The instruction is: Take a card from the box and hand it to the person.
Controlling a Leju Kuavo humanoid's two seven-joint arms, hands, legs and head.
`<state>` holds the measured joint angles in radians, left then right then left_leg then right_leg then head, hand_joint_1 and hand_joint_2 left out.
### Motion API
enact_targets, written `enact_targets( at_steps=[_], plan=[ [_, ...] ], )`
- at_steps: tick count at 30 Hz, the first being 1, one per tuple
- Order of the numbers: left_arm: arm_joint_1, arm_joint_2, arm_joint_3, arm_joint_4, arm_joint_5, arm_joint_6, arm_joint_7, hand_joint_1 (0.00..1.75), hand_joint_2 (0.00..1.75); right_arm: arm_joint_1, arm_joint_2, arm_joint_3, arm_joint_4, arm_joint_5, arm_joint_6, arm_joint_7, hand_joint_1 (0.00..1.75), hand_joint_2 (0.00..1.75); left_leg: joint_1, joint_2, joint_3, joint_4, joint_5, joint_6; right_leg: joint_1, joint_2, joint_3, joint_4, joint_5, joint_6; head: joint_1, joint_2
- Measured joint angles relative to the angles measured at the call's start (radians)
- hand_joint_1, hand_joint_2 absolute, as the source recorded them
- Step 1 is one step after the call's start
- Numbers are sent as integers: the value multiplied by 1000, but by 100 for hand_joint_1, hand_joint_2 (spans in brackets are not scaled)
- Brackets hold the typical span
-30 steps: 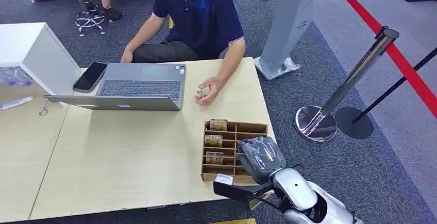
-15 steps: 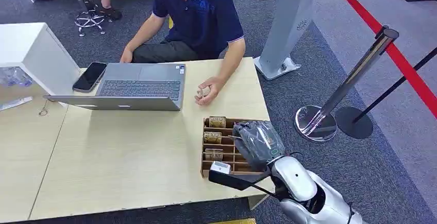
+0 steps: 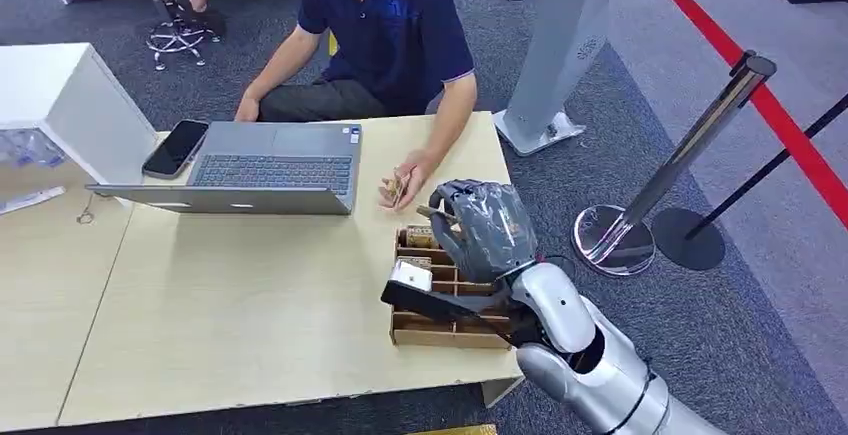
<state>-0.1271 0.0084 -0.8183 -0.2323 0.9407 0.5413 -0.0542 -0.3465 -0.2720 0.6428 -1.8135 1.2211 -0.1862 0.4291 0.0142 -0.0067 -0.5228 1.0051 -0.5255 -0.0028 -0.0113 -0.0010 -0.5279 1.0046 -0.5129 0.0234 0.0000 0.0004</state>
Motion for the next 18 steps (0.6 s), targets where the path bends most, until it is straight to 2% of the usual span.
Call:
enact_targets(
  at_steps=[5,18],
  plan=[
    [-2,-2,-8,0,-16,-3,1,0,0,-40,38,-3,78,-20,-53,-6,140,175,0,0,0,0,0,0,0,0,0,0,0,0,0,0],
    [-5,-11,-33,0,-54,-6,1,0,0,-151,128,0,330,-54,-161,-27,141,175,0,0,0,0,0,0,0,0,0,0,0,0,0,0]
  ],
)
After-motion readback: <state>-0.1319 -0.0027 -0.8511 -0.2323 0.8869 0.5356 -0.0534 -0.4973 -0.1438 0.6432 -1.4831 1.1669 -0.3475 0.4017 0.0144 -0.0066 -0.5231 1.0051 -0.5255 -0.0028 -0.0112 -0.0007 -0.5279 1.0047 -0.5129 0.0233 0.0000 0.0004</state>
